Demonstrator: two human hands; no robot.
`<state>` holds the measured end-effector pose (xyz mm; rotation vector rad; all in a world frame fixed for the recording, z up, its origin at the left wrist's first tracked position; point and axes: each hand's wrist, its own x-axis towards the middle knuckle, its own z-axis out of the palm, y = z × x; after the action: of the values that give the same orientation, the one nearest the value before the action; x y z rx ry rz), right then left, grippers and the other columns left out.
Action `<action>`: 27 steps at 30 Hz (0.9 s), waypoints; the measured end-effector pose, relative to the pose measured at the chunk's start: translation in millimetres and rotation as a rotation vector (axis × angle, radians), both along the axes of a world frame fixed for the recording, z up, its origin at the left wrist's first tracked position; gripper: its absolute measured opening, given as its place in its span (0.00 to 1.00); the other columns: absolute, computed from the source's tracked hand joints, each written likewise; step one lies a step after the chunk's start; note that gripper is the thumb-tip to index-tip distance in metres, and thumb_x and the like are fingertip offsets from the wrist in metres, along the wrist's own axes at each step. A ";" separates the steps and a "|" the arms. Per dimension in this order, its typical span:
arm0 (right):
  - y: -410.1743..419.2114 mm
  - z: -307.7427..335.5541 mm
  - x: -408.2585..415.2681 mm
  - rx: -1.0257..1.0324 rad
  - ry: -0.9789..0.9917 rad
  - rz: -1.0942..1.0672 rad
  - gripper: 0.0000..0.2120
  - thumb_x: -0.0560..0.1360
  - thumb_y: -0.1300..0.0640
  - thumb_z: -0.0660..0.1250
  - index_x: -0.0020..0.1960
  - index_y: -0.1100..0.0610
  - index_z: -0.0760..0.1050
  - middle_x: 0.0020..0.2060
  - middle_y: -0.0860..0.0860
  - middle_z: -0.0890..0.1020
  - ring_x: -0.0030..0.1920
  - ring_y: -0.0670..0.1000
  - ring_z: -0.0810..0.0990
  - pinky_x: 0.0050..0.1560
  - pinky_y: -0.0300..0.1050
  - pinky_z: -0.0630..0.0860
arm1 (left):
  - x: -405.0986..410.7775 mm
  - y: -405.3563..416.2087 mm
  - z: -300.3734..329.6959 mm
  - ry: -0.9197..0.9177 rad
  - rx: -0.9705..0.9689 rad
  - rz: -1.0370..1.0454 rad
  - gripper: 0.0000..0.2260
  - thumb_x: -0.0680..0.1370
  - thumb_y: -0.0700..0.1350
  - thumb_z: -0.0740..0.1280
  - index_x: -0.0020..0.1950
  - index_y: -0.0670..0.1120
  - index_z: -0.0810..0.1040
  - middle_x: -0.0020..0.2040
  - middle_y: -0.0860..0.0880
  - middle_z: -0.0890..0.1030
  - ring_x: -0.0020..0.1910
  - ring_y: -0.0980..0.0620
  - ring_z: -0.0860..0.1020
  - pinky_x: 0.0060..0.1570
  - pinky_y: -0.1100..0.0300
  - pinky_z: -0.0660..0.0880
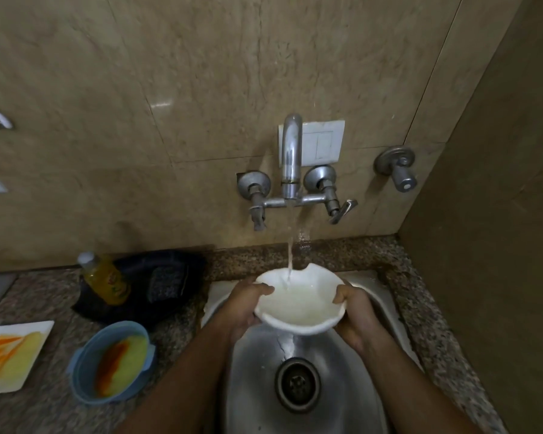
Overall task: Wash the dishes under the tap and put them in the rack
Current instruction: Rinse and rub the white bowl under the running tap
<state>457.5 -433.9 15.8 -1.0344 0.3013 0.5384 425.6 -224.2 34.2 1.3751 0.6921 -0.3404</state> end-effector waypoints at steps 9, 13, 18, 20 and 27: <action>-0.3 17.9 -3.4 -0.018 -0.147 0.110 0.34 0.60 0.68 0.63 0.66 0.57 0.76 0.57 0.61 0.82 0.56 0.67 0.81 0.49 0.61 0.80 | -5.9 19.1 9.5 -0.021 0.071 -0.205 0.13 0.78 0.38 0.68 0.61 0.50 0.78 0.55 0.45 0.84 0.54 0.42 0.82 0.52 0.37 0.79; 0.3 38.8 17.0 -0.511 -0.323 -0.010 0.24 0.70 0.71 0.58 0.55 0.50 0.82 0.49 0.53 0.85 0.52 0.58 0.81 0.47 0.50 0.78 | 0.5 2.5 8.9 -0.105 0.041 -0.144 0.17 0.77 0.35 0.68 0.64 0.47 0.78 0.56 0.43 0.84 0.55 0.39 0.82 0.55 0.35 0.78; -8.9 54.6 40.1 -0.687 -0.505 -0.071 0.20 0.68 0.64 0.61 0.54 0.50 0.83 0.49 0.47 0.85 0.53 0.52 0.81 0.53 0.51 0.77 | 14.6 -20.9 15.0 -0.161 -0.001 -0.067 0.16 0.77 0.33 0.66 0.63 0.43 0.78 0.55 0.40 0.84 0.54 0.37 0.82 0.54 0.34 0.77; -10.7 59.0 46.6 -0.706 -0.533 -0.056 0.20 0.67 0.61 0.60 0.53 0.48 0.82 0.49 0.46 0.85 0.53 0.52 0.82 0.55 0.51 0.78 | 18.9 -26.9 19.6 -0.173 0.008 -0.027 0.15 0.77 0.32 0.66 0.61 0.43 0.79 0.54 0.41 0.84 0.53 0.38 0.82 0.54 0.35 0.77; -3.4 74.8 60.6 -0.811 -0.679 -0.129 0.11 0.78 0.50 0.62 0.58 0.49 0.78 0.51 0.45 0.83 0.52 0.47 0.80 0.53 0.49 0.76 | 19.7 -22.4 32.7 -0.170 0.185 0.024 0.13 0.79 0.37 0.66 0.62 0.47 0.77 0.55 0.46 0.81 0.51 0.45 0.80 0.53 0.44 0.79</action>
<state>518.1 -437.3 90.5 -1.8933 -0.0394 -0.1045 445.2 -246.6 66.9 1.5501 0.6097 -0.1399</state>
